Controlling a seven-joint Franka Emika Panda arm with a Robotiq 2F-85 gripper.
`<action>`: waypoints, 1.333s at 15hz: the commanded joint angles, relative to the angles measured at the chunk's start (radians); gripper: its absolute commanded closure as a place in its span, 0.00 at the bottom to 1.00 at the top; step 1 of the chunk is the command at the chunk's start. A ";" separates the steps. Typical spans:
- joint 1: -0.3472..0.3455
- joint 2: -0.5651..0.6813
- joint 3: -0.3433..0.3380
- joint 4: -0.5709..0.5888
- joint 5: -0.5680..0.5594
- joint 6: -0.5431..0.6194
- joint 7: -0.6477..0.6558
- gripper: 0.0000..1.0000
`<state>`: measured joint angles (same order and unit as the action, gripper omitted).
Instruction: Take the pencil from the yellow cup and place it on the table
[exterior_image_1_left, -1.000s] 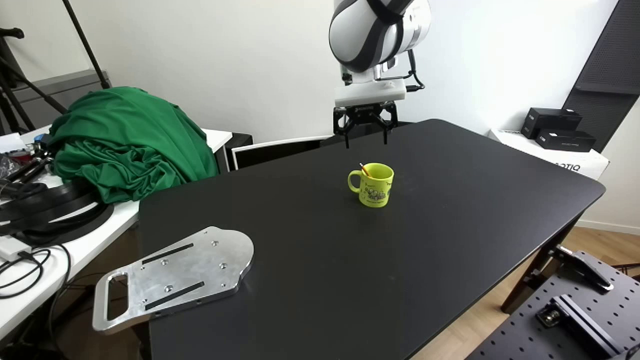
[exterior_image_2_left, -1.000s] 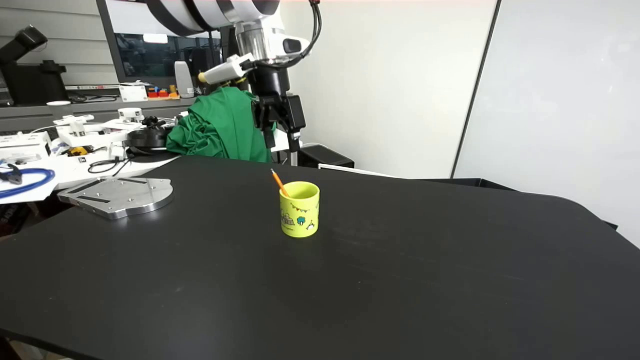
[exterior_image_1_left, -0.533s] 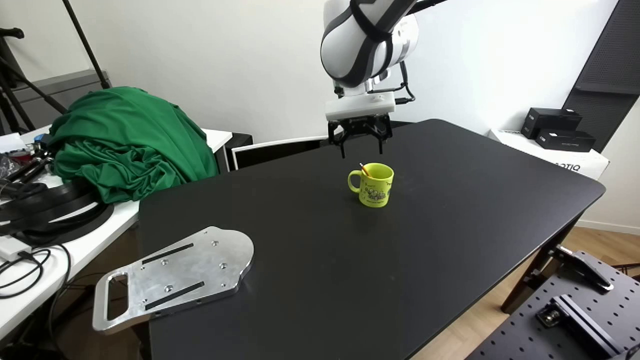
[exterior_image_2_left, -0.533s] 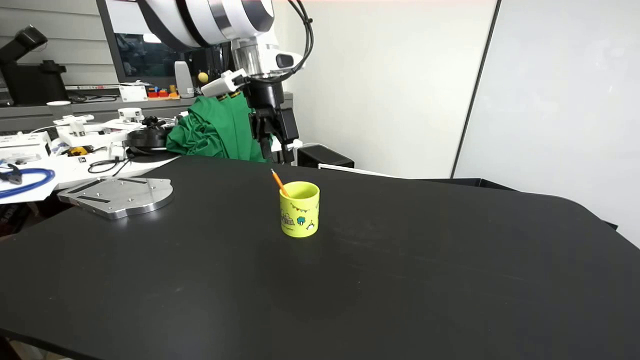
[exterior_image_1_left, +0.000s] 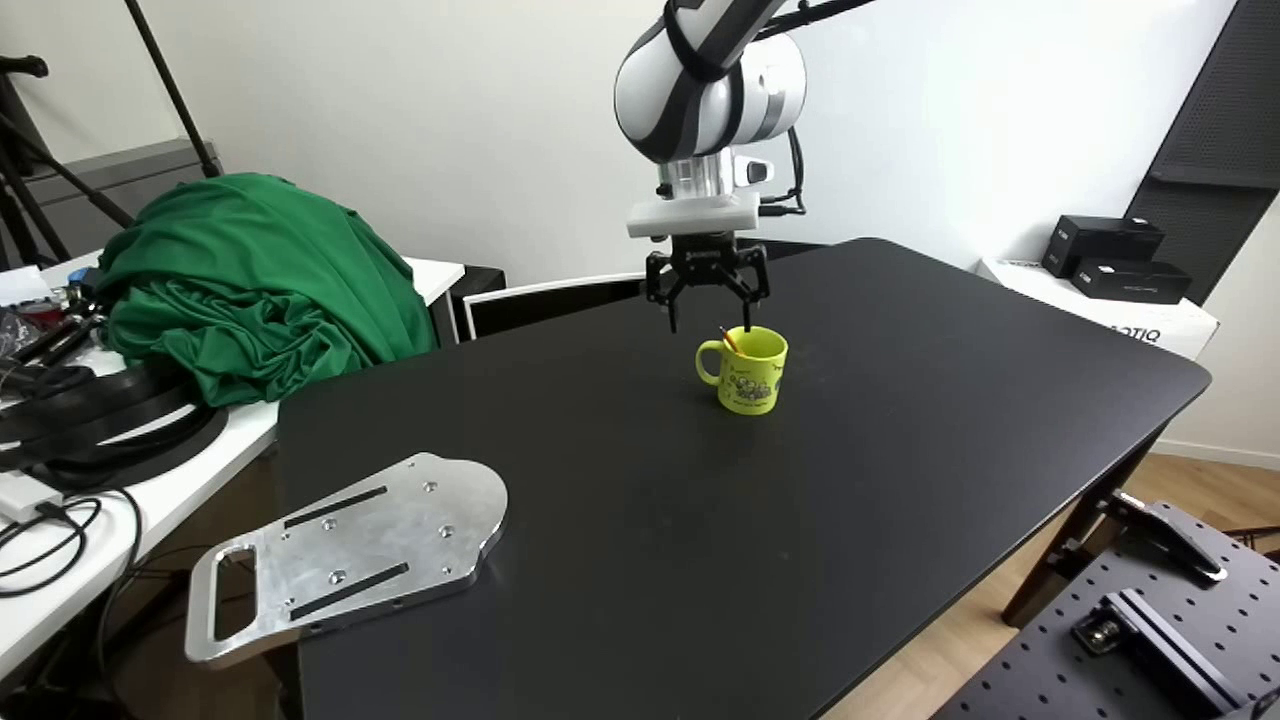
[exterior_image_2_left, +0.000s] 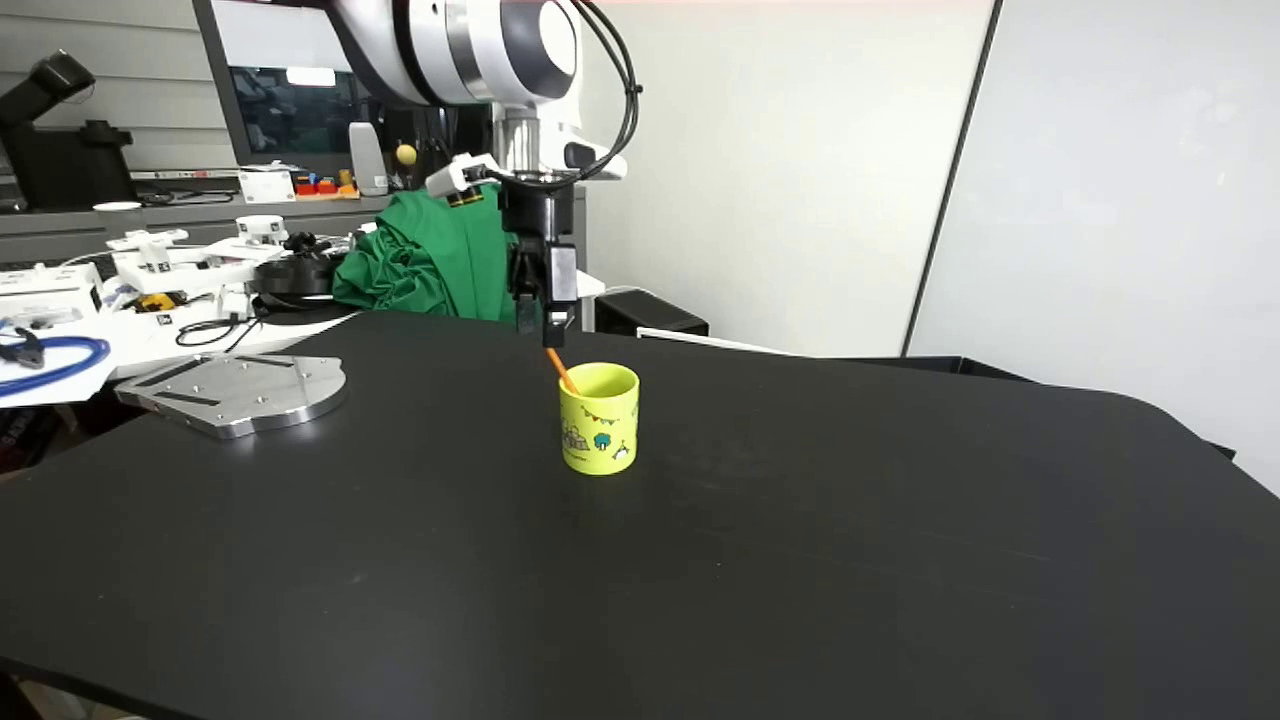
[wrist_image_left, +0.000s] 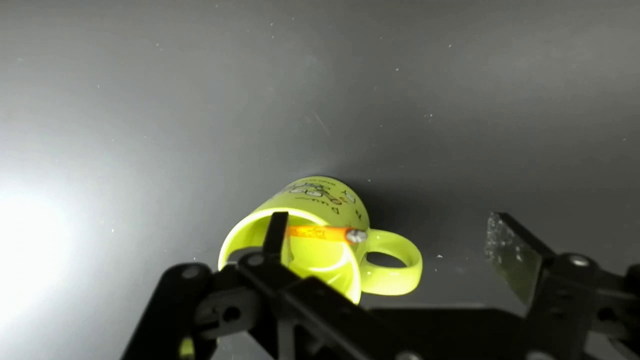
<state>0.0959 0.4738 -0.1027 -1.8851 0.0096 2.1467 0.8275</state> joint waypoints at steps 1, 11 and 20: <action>-0.026 0.063 0.011 0.097 0.072 -0.072 0.024 0.00; -0.099 0.139 0.015 0.196 0.270 -0.174 0.011 0.00; -0.106 0.144 0.002 0.198 0.274 -0.228 0.026 0.40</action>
<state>-0.0068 0.6044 -0.0991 -1.7238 0.2795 1.9546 0.8258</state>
